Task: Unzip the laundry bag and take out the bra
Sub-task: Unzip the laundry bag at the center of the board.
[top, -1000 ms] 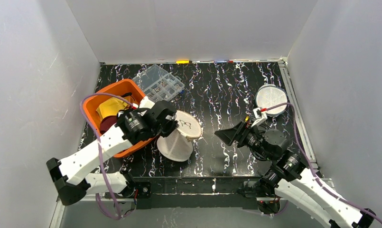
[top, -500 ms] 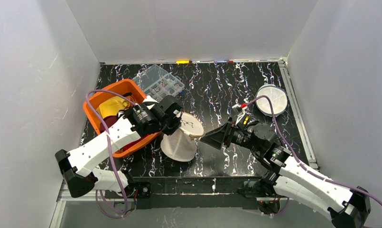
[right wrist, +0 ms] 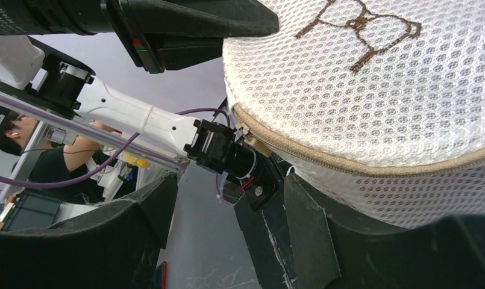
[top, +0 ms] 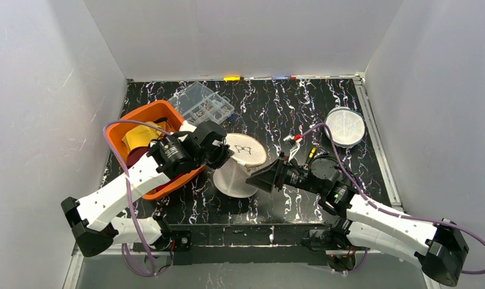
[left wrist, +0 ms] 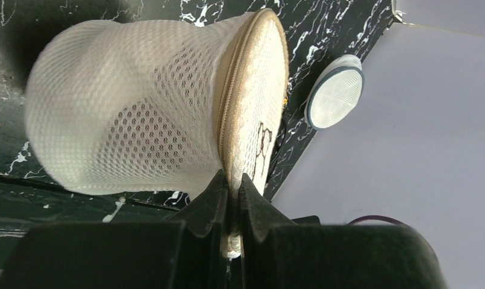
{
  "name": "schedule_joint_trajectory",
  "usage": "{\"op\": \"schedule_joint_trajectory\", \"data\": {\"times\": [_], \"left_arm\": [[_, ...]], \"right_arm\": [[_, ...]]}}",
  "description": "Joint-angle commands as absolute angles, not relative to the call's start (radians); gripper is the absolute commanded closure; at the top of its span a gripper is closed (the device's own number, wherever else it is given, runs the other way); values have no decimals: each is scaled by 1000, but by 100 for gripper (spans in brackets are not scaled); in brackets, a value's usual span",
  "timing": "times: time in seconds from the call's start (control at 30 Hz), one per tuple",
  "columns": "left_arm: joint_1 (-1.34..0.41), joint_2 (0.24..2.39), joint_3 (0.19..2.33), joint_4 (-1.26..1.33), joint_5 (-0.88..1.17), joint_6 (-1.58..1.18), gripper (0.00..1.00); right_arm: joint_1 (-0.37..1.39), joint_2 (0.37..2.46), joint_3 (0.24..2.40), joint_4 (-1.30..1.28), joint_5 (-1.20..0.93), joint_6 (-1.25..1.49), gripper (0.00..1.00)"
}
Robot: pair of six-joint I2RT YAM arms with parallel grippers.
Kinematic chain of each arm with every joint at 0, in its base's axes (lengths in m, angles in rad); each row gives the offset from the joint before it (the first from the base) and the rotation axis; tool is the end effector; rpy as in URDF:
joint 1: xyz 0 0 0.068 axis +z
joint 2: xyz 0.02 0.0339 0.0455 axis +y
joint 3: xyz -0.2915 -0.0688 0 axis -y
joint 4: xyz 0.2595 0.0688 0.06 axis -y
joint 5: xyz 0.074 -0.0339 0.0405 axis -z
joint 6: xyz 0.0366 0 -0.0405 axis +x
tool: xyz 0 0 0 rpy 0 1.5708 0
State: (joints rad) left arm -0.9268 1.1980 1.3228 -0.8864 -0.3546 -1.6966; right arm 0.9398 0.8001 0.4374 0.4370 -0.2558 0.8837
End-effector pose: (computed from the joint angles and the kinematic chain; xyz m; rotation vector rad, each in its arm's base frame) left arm 0.1556 -0.1861 0.4021 -1.0968 2.2056 -0.9039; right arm 0.1046 0.1588 0.2948 -0.2874 1.7186 1.6058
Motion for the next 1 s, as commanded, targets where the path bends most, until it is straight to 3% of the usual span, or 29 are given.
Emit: {"op": "schedule_joint_trajectory", "data": {"times": [0.0,0.97], "left_arm": [[-930,1162,1319,-867,-369,-1711,100],[-930,1116,1289,-861,-362,-1709,100]], "right_arm": [[962,807,443,533,-191,872,28],[1028,867,418,717,-81,889,40]]}}
